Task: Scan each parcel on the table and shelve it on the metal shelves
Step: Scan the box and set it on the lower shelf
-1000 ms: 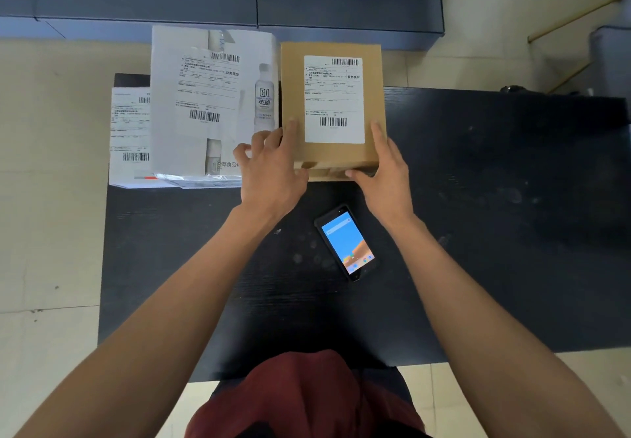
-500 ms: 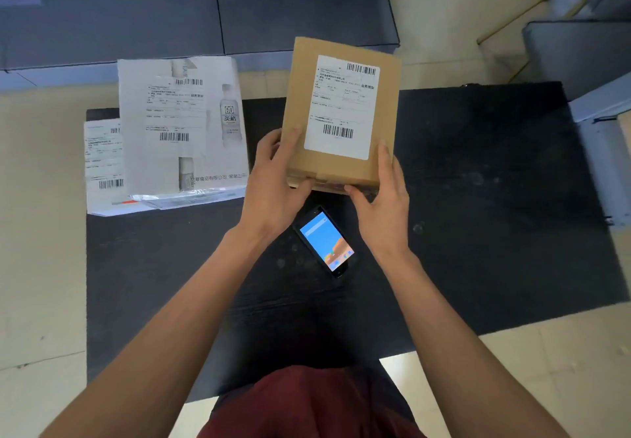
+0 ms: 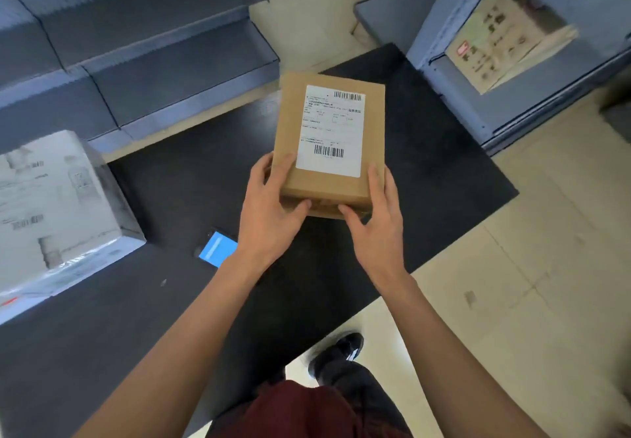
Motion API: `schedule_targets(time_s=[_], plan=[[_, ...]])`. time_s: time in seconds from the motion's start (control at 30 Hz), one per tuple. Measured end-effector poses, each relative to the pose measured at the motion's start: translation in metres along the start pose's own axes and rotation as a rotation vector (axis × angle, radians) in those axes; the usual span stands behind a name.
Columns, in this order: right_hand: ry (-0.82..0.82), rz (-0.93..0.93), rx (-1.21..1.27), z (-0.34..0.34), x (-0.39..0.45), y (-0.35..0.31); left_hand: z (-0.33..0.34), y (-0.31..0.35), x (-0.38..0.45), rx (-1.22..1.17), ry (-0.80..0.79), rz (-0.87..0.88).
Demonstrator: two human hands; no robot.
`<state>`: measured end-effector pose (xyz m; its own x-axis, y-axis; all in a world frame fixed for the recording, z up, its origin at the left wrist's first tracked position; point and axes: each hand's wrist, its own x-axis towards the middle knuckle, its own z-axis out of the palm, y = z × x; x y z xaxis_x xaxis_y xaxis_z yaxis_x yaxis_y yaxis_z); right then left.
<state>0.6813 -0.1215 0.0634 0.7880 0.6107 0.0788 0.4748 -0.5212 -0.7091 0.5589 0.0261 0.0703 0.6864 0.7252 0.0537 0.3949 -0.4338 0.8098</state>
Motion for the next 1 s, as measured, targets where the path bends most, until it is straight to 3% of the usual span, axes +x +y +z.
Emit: schedule_targets(time_s=[0.6,1.0], plan=[[0.348,0.257,-0.029,-0.232,-0.060,0.177,0.217,0.209,-0.028,0.010,-0.295,0.310],[0.544,0.328,-0.008,-0.327,-0.047,0.254,0.328,0.306,-0.005,-0.071,-0.442,0.446]])
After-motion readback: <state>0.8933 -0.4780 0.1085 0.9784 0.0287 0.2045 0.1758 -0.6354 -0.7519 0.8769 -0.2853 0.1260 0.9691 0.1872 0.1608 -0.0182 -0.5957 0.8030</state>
